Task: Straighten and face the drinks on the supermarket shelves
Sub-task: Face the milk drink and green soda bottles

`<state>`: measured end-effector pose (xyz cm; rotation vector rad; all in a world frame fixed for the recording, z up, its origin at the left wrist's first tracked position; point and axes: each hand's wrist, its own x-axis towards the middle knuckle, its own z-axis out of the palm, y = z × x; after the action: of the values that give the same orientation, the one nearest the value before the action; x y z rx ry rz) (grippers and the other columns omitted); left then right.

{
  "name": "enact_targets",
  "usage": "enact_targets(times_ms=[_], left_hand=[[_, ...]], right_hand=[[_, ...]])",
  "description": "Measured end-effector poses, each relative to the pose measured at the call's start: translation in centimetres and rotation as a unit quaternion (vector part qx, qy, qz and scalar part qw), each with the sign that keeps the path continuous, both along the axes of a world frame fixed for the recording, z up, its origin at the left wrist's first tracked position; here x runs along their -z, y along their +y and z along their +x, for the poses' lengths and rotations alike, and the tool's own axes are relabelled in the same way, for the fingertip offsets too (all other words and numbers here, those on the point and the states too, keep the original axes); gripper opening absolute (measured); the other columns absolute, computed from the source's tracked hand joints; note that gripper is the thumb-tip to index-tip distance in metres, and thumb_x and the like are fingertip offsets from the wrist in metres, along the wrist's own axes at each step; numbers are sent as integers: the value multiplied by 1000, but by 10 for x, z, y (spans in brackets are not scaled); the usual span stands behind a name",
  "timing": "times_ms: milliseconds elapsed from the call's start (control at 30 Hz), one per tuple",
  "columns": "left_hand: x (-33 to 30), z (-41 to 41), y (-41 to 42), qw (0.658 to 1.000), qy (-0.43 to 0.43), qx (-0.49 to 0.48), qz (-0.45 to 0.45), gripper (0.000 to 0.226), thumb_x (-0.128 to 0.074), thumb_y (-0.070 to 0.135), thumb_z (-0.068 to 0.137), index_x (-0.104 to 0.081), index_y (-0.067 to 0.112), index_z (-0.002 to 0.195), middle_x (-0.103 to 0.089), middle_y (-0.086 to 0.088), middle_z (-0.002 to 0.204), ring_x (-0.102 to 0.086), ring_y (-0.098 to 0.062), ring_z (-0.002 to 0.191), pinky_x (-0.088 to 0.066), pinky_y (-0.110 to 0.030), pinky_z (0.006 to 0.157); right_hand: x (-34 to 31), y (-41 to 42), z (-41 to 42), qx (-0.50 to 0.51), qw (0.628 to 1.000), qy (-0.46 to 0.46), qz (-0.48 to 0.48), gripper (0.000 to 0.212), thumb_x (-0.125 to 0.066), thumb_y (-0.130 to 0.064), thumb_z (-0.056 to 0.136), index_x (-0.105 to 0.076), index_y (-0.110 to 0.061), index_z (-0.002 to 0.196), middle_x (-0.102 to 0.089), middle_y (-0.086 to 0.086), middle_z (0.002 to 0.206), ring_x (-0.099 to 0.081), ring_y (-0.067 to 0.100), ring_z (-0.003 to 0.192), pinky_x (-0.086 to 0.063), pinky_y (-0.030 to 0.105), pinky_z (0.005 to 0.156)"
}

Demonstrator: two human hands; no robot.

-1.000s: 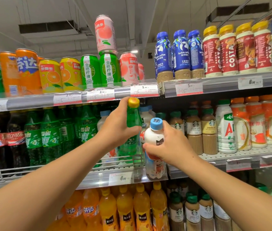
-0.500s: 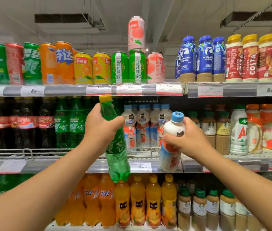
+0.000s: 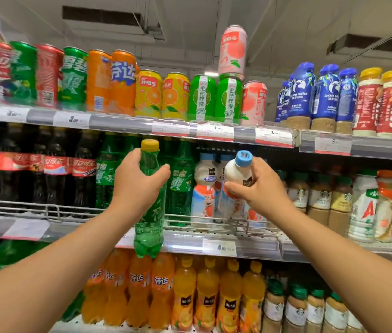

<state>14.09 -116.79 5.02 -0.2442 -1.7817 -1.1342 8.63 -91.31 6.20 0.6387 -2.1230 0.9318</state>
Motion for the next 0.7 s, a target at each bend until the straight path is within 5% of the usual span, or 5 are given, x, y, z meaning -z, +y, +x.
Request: enact_targets(times_ms=[100,267,433,700], left_hand=[[6,-3,-5,1000,-5,6,3,23,-70,31,82,-52,16,82,-55,-15,78,-48,-15,64,-36,-34,58],[13,-9,-11,1000,-23,14,7,20,-70,34,80,-54,21,80,-58,-11,79,-54,-28,74,-46,-42,66],[15,-10,-12,1000,-23,18,2,18,-71,32,80,-55,24,80,-59,-10,75,-55,-29,68,-45,-41,61],[17,-8,-7,999,-32,22,-5,20,-70,29,81,-54,17,81,-57,-12,74,-49,-19,64,-40,-34,58]], right_hand=[[7,-3,-15,11,1000,-15,0,59,-79,-37,73,-53,-26,125,-54,-11,110,-52,9,98,-37,19,74],[10,-6,-36,29,996,-68,-50,68,-80,-39,72,-41,-31,127,-56,-11,110,-57,11,96,-47,32,82],[2,-11,-52,70,992,-100,-17,55,-77,-46,72,-45,-29,114,-60,-7,103,-60,10,85,-54,34,73],[-7,-19,-63,163,979,-117,33,67,-71,-62,73,-48,-15,113,-57,2,101,-58,18,81,-48,33,60]])
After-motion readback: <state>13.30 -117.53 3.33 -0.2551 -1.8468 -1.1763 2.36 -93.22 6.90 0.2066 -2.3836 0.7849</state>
